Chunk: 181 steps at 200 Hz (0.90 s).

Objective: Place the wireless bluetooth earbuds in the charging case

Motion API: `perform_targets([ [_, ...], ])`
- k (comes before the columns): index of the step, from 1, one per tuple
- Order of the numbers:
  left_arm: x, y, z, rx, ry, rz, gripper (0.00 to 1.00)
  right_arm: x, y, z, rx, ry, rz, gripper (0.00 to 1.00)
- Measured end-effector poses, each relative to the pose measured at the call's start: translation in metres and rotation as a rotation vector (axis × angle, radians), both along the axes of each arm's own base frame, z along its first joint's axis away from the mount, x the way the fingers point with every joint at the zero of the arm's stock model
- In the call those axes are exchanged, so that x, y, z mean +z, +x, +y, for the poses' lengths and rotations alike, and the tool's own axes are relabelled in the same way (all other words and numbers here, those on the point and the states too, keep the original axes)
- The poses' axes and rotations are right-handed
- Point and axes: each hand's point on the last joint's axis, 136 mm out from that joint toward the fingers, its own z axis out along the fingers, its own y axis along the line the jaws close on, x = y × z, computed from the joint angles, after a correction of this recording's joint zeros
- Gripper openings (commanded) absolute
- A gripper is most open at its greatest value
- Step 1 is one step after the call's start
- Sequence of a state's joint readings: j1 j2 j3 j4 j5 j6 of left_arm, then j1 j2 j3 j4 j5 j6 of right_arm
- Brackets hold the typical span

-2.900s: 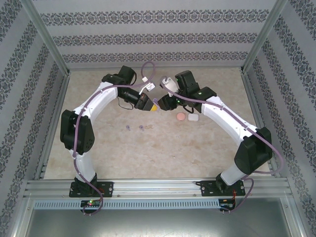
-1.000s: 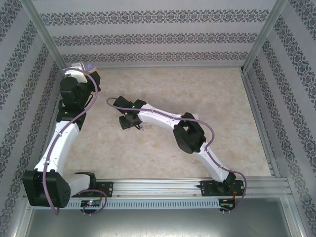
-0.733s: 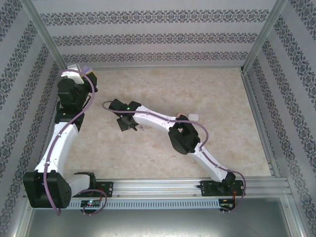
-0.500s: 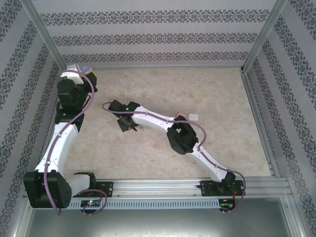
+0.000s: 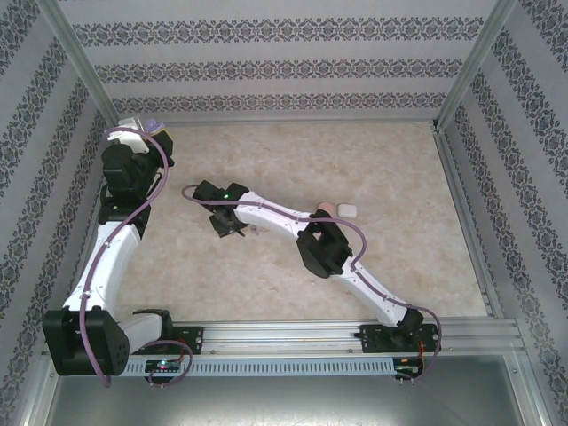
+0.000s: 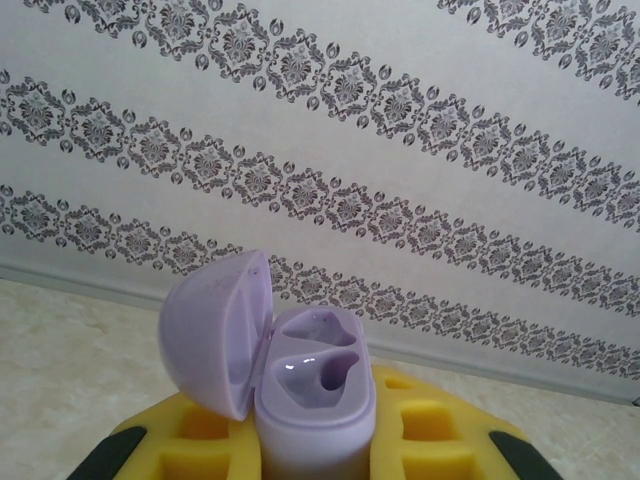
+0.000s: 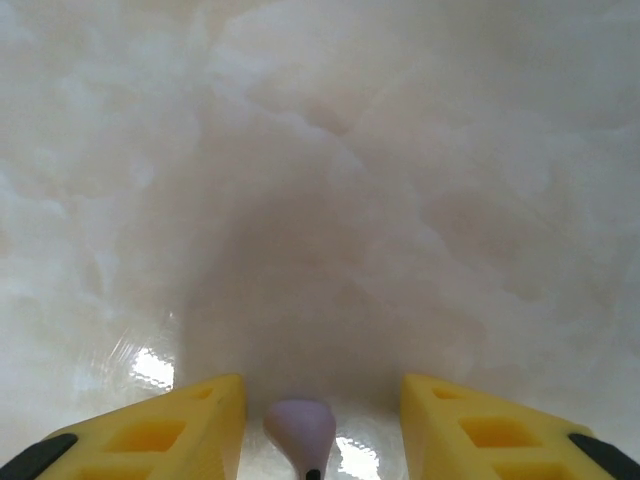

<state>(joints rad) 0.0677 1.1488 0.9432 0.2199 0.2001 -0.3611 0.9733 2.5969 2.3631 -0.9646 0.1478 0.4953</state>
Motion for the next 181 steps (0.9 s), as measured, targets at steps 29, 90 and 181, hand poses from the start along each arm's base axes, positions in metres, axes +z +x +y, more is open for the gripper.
perform_targets([
  [29, 0.0, 0.0, -0.0001, -0.001, -0.004, -0.001, 0.0, 0.0005, -0.0013, 0.0014, 0.002, -0.011, -0.016, 0.42],
  [90, -0.0036, -0.0005, -0.0006, -0.003, -0.012, 0.003, 0.0, -0.0006, -0.0028, 0.0032, 0.001, -0.021, -0.031, 0.37],
  [181, -0.0001, -0.0031, 0.0004, -0.005, -0.012, -0.008, 0.0, -0.0016, -0.0038, 0.0049, -0.04, 0.016, -0.017, 0.31],
])
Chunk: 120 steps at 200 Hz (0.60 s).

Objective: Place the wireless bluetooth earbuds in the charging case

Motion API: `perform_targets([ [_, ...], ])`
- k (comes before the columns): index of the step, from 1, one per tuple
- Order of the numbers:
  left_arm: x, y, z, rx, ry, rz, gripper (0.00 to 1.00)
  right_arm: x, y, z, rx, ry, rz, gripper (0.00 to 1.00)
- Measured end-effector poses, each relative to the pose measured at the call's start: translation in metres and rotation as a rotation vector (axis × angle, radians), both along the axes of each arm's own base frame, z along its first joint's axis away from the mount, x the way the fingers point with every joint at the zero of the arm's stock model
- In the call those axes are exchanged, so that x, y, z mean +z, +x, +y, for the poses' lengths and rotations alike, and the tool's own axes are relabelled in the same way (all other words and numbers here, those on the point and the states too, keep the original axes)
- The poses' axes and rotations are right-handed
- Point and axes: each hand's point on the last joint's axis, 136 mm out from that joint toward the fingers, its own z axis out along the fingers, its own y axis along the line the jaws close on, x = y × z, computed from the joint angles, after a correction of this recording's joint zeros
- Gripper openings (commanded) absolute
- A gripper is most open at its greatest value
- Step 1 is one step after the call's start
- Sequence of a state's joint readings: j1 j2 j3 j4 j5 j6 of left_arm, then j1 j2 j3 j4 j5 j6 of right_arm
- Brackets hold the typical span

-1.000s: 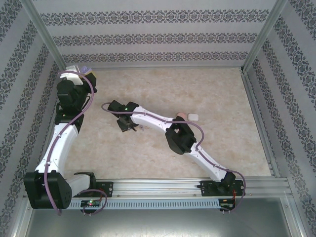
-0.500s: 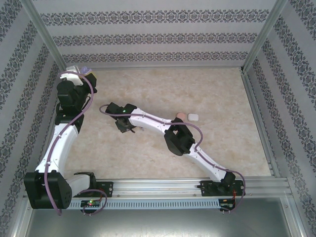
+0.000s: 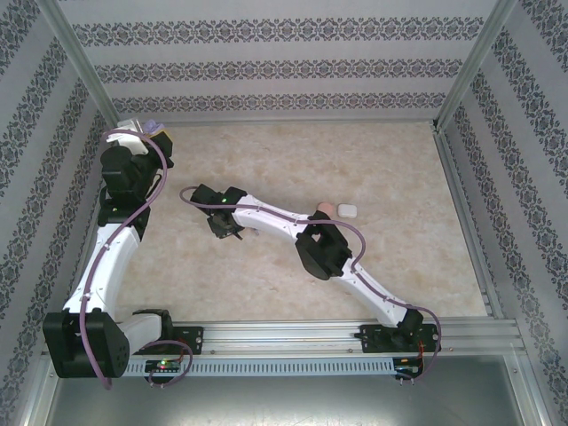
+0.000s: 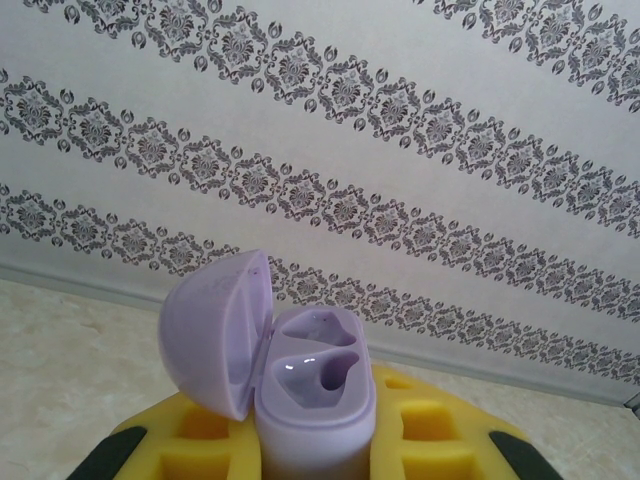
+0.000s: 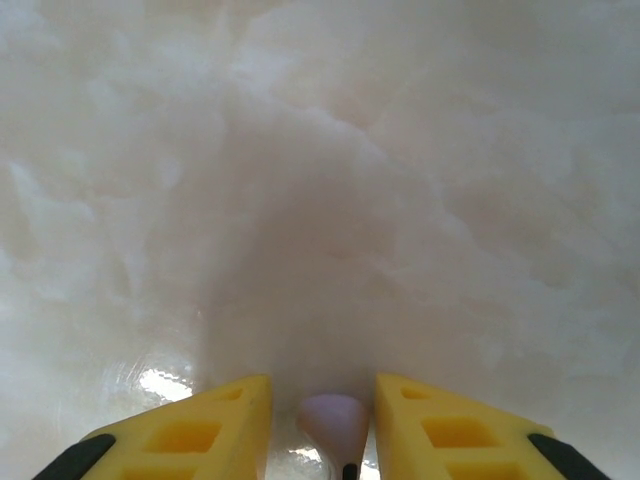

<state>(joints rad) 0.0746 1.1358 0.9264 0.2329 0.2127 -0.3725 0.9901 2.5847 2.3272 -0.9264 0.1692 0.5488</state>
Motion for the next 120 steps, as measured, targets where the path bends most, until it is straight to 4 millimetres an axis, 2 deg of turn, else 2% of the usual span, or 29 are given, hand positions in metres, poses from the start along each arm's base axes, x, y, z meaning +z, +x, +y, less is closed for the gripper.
perform_targets([
  [120, 0.0004, -0.0008, -0.0083, -0.047, -0.017, 0.0, 0.0, 0.0027, 0.0014, -0.0059, -0.031, 0.038, -0.014, 0.21],
])
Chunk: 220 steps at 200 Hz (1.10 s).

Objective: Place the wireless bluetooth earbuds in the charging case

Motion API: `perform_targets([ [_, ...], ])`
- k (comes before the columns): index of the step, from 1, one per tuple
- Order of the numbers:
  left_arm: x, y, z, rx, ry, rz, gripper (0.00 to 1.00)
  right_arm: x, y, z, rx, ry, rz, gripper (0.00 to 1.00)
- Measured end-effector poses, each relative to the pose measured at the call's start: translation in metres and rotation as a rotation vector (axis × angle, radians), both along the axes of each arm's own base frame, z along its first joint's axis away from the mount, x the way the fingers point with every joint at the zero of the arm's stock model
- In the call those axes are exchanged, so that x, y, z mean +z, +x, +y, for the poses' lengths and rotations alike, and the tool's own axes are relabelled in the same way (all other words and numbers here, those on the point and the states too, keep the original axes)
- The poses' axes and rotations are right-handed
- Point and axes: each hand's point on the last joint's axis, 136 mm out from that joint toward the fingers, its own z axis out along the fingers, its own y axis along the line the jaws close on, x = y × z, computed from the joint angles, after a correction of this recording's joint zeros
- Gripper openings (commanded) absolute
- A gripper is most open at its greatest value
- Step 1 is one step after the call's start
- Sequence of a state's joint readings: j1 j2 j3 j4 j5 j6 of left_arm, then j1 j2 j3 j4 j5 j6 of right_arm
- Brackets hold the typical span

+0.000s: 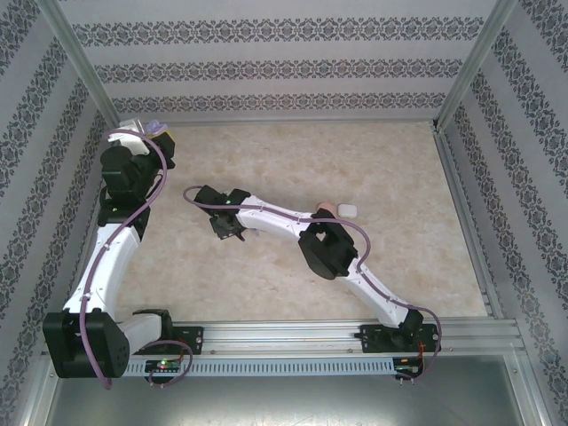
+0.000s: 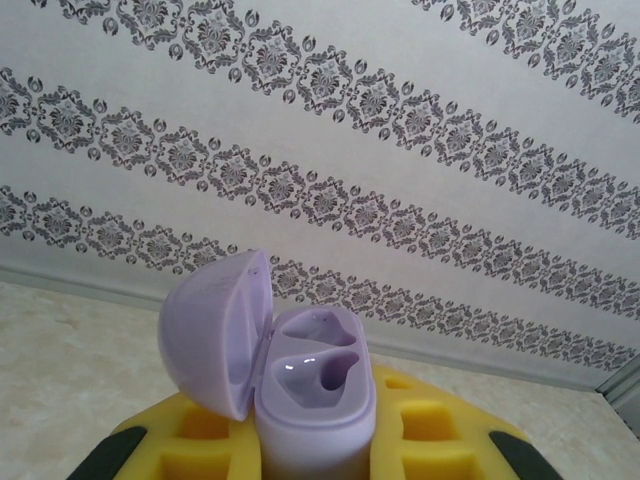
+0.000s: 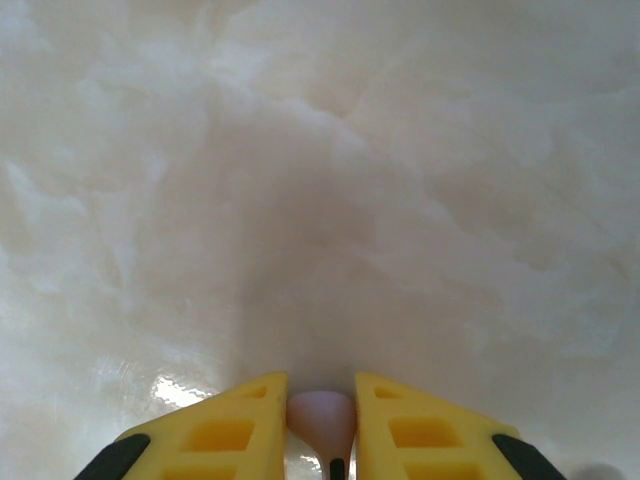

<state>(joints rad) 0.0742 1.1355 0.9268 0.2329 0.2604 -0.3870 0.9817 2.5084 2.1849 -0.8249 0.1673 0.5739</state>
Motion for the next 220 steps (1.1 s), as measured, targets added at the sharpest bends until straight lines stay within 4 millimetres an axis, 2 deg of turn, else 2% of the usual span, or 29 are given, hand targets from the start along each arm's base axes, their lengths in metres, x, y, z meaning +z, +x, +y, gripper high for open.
perform_targets([
  [30, 0.0, -0.001, -0.004, -0.024, -0.004, 0.0, 0.0, 0.003, 0.0, -0.011, -0.01, -0.014, 0.01, 0.2],
  [55, 0.002, -0.002, -0.009, -0.055, -0.007, -0.004, 0.0, 0.023, 0.004, -0.017, -0.023, 0.008, -0.007, 0.2],
  [70, 0.003, -0.003, -0.013, -0.076, -0.008, -0.007, 0.0, 0.044, 0.009, -0.02, -0.033, 0.039, -0.03, 0.2],
  [101, 0.011, -0.006, -0.021, -0.126, -0.007, -0.029, 0.0, 0.1, 0.022, -0.034, -0.063, 0.125, -0.099, 0.2],
  [137, 0.023, -0.008, -0.034, -0.179, 0.011, -0.083, 0.0, 0.157, 0.041, -0.064, -0.107, 0.2, -0.186, 0.2],
  [152, 0.025, -0.012, -0.048, -0.22, 0.043, -0.122, 0.0, 0.174, 0.047, -0.082, -0.13, 0.215, -0.213, 0.2],
  [166, 0.019, -0.016, -0.066, -0.27, 0.086, -0.141, 0.0, 0.185, 0.051, -0.099, -0.148, 0.219, -0.235, 0.2],
  [201, -0.018, -0.028, -0.121, -0.434, 0.215, -0.145, 0.0, 0.217, 0.055, -0.14, -0.187, 0.243, -0.291, 0.2],
  [220, -0.039, -0.035, -0.148, -0.521, 0.274, -0.172, 0.0, 0.242, 0.053, -0.157, -0.198, 0.271, -0.335, 0.2],
])
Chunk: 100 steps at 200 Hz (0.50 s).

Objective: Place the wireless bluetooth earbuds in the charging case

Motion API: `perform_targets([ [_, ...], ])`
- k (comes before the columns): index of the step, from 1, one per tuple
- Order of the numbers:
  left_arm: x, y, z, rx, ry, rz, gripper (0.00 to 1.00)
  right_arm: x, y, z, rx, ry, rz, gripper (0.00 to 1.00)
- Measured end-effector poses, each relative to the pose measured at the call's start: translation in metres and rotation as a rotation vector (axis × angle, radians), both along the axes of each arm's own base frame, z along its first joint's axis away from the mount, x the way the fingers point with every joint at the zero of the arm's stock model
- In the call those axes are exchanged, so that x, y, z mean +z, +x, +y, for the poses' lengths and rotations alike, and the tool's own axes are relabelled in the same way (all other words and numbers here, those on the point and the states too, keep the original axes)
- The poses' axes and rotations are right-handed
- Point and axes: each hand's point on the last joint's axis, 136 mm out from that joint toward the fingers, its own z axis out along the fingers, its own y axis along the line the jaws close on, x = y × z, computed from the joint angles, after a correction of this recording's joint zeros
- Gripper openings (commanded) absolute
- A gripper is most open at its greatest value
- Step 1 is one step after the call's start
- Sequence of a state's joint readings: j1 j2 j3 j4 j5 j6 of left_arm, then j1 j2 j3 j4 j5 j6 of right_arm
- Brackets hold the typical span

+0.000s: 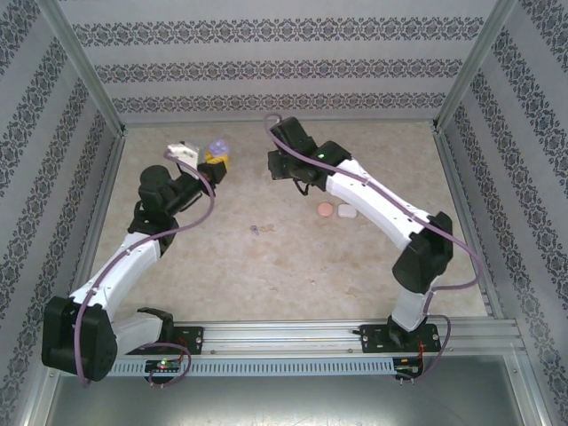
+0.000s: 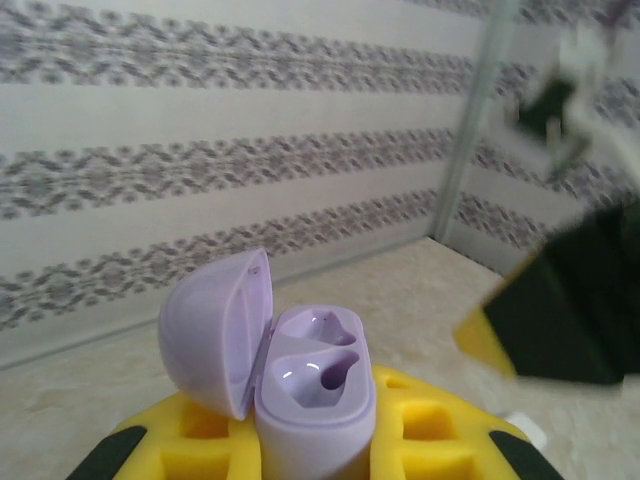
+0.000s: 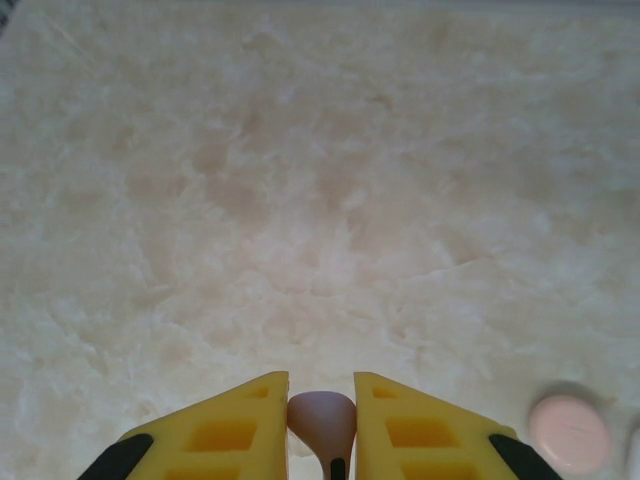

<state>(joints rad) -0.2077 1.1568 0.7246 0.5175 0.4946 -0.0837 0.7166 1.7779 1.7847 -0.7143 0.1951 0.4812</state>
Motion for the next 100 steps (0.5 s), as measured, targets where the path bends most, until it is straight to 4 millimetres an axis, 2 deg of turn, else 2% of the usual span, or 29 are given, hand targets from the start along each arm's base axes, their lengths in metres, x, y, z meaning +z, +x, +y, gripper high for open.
perform_targets([
  [22, -0.031, -0.01, -0.028, -0.095, 0.062, -0.018, 0.0, 0.033, -0.009, -0.016, 0.001, 0.034, -0.063, 0.2],
  [41, -0.046, -0.017, -0.05, -0.153, 0.107, -0.039, 0.0, 0.06, -0.019, -0.025, 0.01, 0.067, -0.12, 0.21],
  [70, -0.042, -0.026, -0.076, -0.21, 0.139, -0.131, 0.0, 0.093, -0.035, -0.038, 0.022, 0.121, -0.207, 0.21],
  [100, -0.038, -0.026, -0.098, -0.233, 0.156, -0.19, 0.0, 0.105, -0.048, -0.044, 0.049, 0.169, -0.256, 0.22],
])
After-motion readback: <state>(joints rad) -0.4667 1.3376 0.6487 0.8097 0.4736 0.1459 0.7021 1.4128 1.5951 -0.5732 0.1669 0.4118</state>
